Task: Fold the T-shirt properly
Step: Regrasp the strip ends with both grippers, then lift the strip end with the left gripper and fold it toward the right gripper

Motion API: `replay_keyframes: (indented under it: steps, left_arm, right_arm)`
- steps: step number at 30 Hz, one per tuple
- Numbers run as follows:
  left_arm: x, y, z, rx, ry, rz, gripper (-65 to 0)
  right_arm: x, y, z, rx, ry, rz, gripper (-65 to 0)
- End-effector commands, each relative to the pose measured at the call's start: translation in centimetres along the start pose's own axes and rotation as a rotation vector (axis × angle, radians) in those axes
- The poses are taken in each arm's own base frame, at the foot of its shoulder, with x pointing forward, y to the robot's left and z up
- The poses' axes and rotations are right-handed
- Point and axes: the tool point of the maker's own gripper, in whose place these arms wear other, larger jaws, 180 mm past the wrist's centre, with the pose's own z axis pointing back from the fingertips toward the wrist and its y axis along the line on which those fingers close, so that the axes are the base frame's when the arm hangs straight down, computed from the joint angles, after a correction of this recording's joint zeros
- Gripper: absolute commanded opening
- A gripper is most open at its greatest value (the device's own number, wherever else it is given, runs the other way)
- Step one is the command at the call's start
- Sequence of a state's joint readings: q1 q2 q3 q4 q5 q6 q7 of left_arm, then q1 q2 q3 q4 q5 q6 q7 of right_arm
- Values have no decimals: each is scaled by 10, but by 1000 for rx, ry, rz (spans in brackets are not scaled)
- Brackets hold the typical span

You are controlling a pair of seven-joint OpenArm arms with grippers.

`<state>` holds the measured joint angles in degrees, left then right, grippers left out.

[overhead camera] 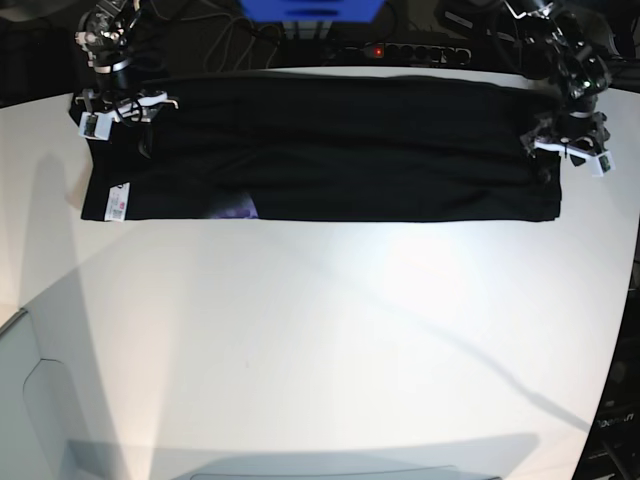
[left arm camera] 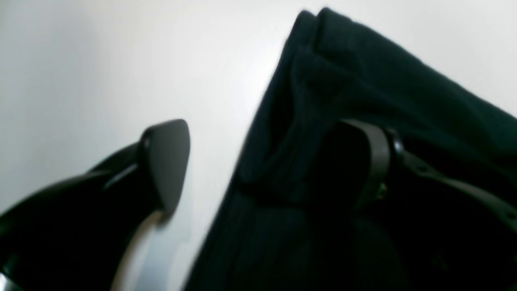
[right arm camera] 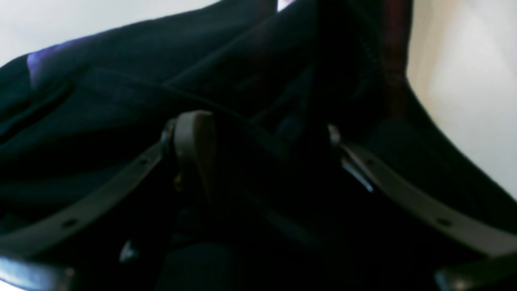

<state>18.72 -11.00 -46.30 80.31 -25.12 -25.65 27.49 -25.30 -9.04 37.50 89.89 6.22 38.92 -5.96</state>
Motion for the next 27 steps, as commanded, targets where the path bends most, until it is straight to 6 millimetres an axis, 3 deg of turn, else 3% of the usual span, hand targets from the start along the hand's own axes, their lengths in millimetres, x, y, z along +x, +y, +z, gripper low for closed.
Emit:
replay_keyframes:
  steps: [1,11,13,18,21,27]
  left_arm:
    - [2,-1,5,-29,7,-20,-119]
    - [-5,-8,6,-72,14,-17,-129]
    - [-5,-8,6,-72,13,-14,-197]
    - [2,1,9,-48,-13,8,-521]
    - [-1,4,11,-34,-16,23,-650]
    - [19,11,19,-12,-73,17,-649]
  right_arm:
    - [-14,0,2,10,73,19,-302]
    - [-13,2,1,15,70,20,-302]
    - [-13,2,0,15,68,20,-302]
    - [-11,3,-2,17,64,20,-302]
    - [-11,2,-3,14,66,16,-302]
    - [-20,3,-9,25,85,-5,-302]
